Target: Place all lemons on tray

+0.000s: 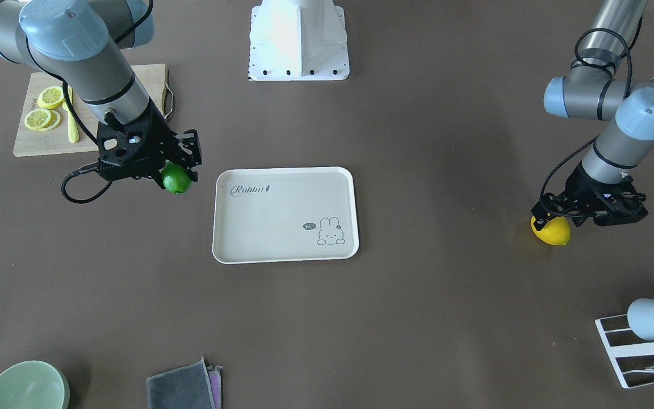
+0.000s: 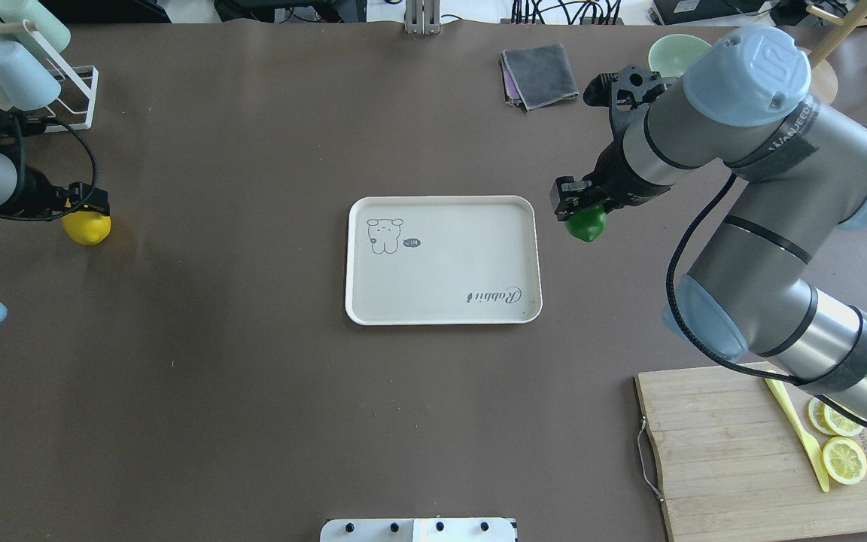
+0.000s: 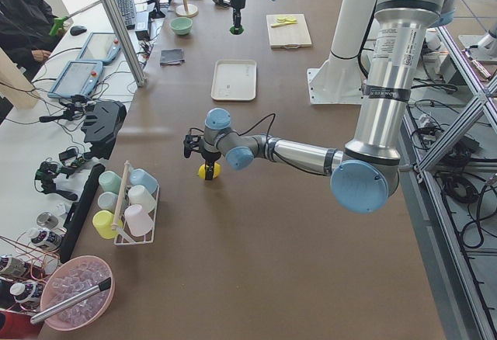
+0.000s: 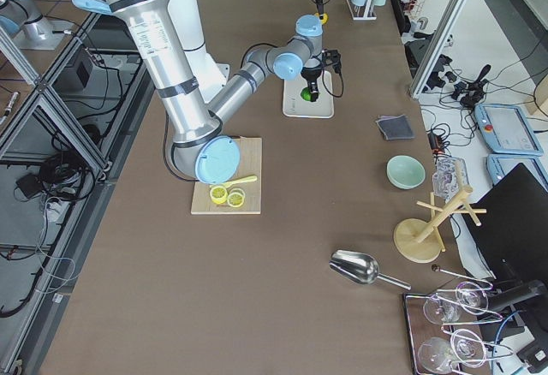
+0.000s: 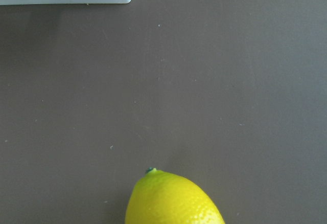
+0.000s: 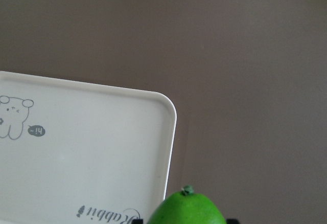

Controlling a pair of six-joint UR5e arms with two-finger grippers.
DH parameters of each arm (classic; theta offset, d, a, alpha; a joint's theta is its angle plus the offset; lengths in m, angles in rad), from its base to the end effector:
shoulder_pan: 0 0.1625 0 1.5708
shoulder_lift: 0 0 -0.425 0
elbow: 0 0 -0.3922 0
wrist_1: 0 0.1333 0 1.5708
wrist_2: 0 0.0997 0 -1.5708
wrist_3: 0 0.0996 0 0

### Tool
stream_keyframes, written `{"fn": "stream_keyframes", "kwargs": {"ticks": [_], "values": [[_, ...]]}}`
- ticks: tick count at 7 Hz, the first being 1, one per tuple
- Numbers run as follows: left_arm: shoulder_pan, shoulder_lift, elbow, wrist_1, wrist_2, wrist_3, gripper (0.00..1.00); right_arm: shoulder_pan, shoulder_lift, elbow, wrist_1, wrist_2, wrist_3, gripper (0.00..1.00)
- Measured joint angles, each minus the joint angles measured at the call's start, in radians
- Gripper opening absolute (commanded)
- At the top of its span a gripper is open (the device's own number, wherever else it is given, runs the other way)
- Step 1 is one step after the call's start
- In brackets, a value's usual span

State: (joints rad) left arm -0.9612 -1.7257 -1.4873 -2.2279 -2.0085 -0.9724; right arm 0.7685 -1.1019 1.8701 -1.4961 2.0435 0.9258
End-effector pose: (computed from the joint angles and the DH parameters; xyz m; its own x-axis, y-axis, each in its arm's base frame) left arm 0.2638 -0.5369 0.5554 0.6803 -0.0830 -0.7282 0.2394 0.9642 0.1137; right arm -0.3750 -0.4849 0.2537 0.6074 -0.1574 0.7787 -0.0117 0.9783 0.2068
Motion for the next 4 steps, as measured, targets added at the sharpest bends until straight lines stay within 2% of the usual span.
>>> {"fn": "stream_keyframes", "kwargs": {"ticks": [1, 2, 3, 4], "values": [[0.000, -0.001, 0.013, -0.012, 0.000, -0.002, 0.97, -0.016, 0.017, -0.009, 0.002, -0.008, 0.022, 0.00], [0.006, -0.001, 0.019, -0.017, 0.000, -0.006, 0.57, -0.031, 0.030, -0.019, 0.003, -0.022, 0.032, 0.00], [0.016, -0.002, 0.021, -0.019, 0.004, -0.017, 0.01, -0.042, 0.036, -0.025, 0.006, -0.036, 0.037, 0.00], [0.023, -0.005, 0.019, -0.020, 0.010, -0.037, 0.00, -0.050, 0.039, -0.028, 0.007, -0.042, 0.044, 0.00]]}}
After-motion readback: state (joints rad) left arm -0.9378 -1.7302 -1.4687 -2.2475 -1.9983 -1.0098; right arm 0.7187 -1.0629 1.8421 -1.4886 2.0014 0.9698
